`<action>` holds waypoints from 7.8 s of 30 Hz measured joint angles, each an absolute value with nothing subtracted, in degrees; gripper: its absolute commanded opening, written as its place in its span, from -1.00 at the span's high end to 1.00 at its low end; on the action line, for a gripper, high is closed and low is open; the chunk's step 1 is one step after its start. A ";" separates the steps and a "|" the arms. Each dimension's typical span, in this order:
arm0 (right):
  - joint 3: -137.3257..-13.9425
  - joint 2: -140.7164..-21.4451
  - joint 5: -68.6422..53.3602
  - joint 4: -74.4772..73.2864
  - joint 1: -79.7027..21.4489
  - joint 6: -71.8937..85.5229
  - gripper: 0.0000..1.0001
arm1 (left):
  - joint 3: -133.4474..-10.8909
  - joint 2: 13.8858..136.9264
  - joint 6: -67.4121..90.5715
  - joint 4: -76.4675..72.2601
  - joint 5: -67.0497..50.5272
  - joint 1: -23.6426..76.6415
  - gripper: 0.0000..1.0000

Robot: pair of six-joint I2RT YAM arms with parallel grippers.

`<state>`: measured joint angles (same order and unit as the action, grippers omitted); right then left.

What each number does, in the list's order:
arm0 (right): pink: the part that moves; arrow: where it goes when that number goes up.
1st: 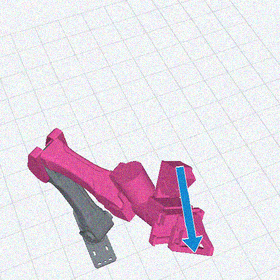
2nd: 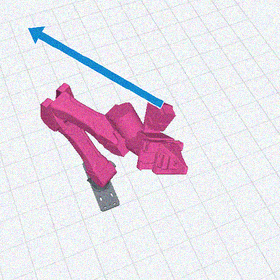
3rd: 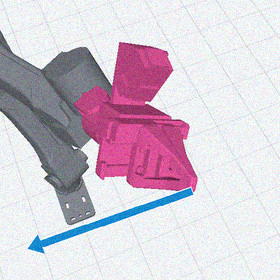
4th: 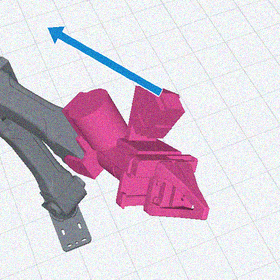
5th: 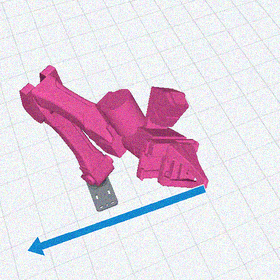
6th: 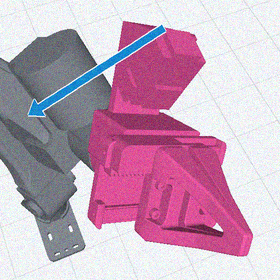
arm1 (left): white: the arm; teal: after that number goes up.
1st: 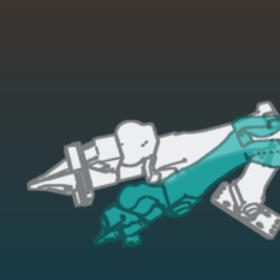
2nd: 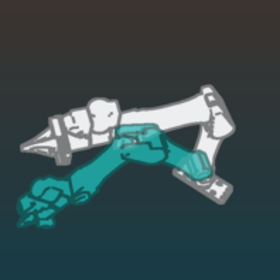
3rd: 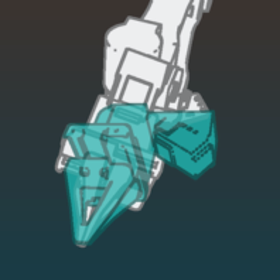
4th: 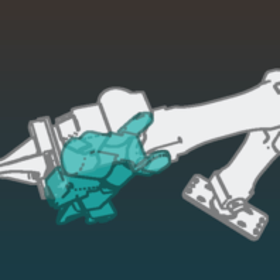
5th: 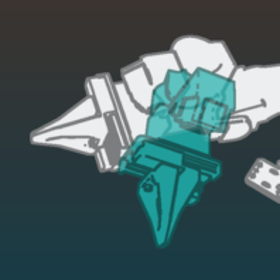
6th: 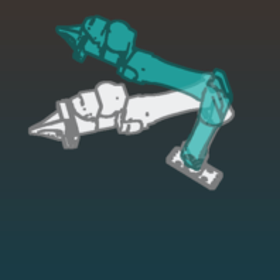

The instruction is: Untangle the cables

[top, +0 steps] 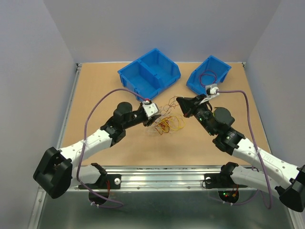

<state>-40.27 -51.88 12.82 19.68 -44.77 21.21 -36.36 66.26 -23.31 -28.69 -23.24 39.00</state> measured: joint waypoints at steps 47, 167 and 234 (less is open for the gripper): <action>-35.75 -41.58 67.46 13.78 -43.46 30.35 0.99 | -40.05 67.13 5.52 -38.74 4.40 17.89 1.00; -49.04 -83.55 -15.27 28.16 -48.82 12.40 0.37 | -78.67 52.34 -3.55 -17.93 -10.35 29.91 1.00; -41.30 -67.29 26.68 17.17 -42.39 31.11 0.93 | -66.83 66.41 -9.63 -38.17 11.25 27.62 1.00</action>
